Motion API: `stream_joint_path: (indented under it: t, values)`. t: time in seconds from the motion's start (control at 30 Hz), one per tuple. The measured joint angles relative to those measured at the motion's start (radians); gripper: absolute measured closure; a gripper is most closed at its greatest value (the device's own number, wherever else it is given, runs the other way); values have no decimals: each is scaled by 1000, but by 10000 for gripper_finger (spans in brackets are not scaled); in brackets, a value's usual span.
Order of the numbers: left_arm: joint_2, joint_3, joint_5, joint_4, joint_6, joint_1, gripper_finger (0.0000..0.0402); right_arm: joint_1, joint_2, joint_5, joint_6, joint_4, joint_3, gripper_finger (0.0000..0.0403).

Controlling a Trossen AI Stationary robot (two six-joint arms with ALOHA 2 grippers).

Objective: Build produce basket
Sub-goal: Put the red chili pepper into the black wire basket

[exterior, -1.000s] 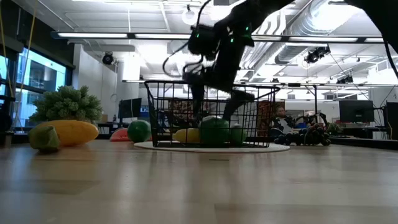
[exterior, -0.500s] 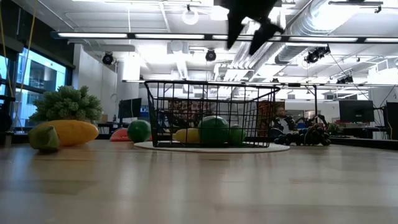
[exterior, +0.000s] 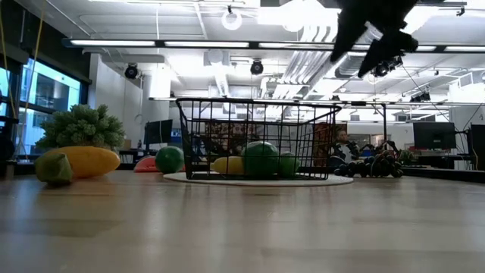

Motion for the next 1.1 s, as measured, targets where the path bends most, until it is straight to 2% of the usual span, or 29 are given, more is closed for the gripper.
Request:
stream_joint_path:
  t: [0.1,0.2,0.33,0.37,0.5,0.63,0.7,0.93,1.0,1.1]
  values:
    - [0,0,0,-11,0,0,218,26,-78,-20,-143,233,-48,27]
    - [0,0,-3,-33,0,0,218,17,-134,-5,-305,389,-57,27]
    - [0,0,-21,-53,-1,0,218,-10,-187,86,-616,422,-57,27]
    - [0,0,-21,-56,-1,0,218,-16,-201,91,-642,421,-58,27]
    - [0,0,-22,-63,0,0,218,-24,-241,52,-572,462,-58,27]
    - [0,0,-22,-65,6,0,218,-24,-273,-203,-765,533,-58,27]
    - [0,0,-22,-64,26,0,218,-25,-290,-284,-789,541,-58,27]
    - [0,0,-22,-65,71,0,218,-31,-309,-301,-811,510,-60,27]
    - [0,0,-22,-65,70,0,218,-31,-310,-323,-822,587,-99,27]
    - [0,0,-22,-65,70,0,218,-32,-328,-365,-823,846,-250,27]
